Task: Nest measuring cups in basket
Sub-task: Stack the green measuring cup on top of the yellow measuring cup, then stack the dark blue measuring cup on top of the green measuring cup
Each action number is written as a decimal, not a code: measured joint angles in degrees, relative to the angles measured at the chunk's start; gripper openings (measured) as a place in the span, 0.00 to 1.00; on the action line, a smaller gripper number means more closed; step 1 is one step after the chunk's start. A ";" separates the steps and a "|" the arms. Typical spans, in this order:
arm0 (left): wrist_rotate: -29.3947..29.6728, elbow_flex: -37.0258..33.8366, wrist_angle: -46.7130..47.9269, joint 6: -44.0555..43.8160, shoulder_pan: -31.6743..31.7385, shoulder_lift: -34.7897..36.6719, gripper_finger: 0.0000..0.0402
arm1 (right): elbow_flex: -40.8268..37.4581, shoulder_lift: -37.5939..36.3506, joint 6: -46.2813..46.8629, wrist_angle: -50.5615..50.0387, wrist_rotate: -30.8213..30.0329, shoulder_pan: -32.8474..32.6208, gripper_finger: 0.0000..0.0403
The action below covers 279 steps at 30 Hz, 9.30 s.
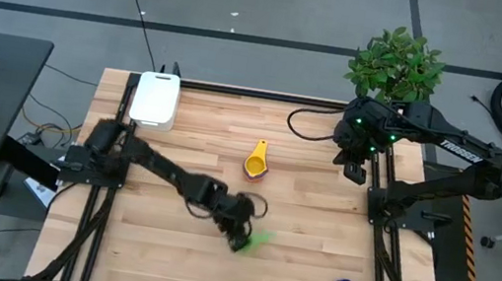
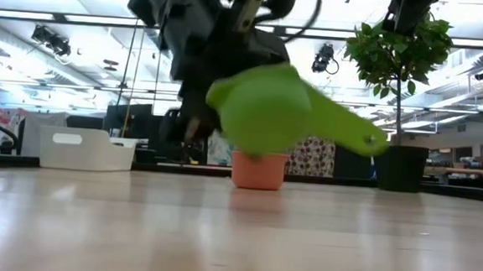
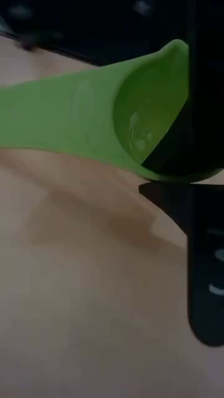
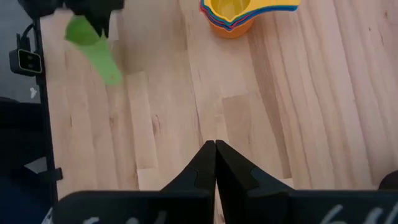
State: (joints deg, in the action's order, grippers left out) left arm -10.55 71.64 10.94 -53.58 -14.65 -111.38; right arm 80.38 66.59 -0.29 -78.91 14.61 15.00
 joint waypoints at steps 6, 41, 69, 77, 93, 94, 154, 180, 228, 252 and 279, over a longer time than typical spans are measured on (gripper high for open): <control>13.31 0.04 8.80 -10.74 5.12 8.98 0.04 | 0.00 0.00 -0.34 0.00 -0.19 0.00 0.03; 25.91 0.02 11.99 -16.44 20.01 7.47 0.04 | 0.00 -0.02 0.30 3.89 -3.04 -0.04 0.03; 18.72 0.13 11.48 -6.12 21.35 5.21 0.17 | 0.00 -0.02 0.16 4.49 -2.99 -0.44 0.03; 17.76 0.13 12.42 -4.24 21.35 5.21 0.16 | 0.00 -0.02 0.37 4.47 -2.97 -0.44 0.03; 21.65 7.06 21.81 -1.25 21.35 5.24 0.03 | 0.00 0.00 0.58 4.44 -2.97 -0.42 0.03; 21.67 7.64 23.79 -1.25 21.35 5.24 0.03 | 0.00 0.00 0.58 4.44 -2.97 -0.44 0.03; 16.67 8.94 25.54 3.49 21.50 2.33 0.02 | 0.00 0.00 0.74 3.78 -2.52 -0.81 0.03; 11.72 8.94 24.61 9.39 21.85 2.37 0.11 | 0.00 -0.02 0.37 3.25 -2.51 -0.81 0.03; 10.71 9.01 32.44 32.33 22.13 23.38 0.11 | -26.10 2.16 10.69 9.52 14.76 -34.31 0.33; 10.69 9.01 31.59 30.18 22.13 23.36 0.11 | -37.07 21.37 36.76 47.67 13.16 -60.38 0.33; 10.69 9.01 29.62 28.72 22.13 23.31 0.11 | -37.06 28.30 28.29 47.96 9.24 -60.72 0.05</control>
State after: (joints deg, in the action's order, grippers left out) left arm 0.14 80.64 40.56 -24.86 7.48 -88.07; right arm 43.32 94.89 28.00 -30.95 23.85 -45.71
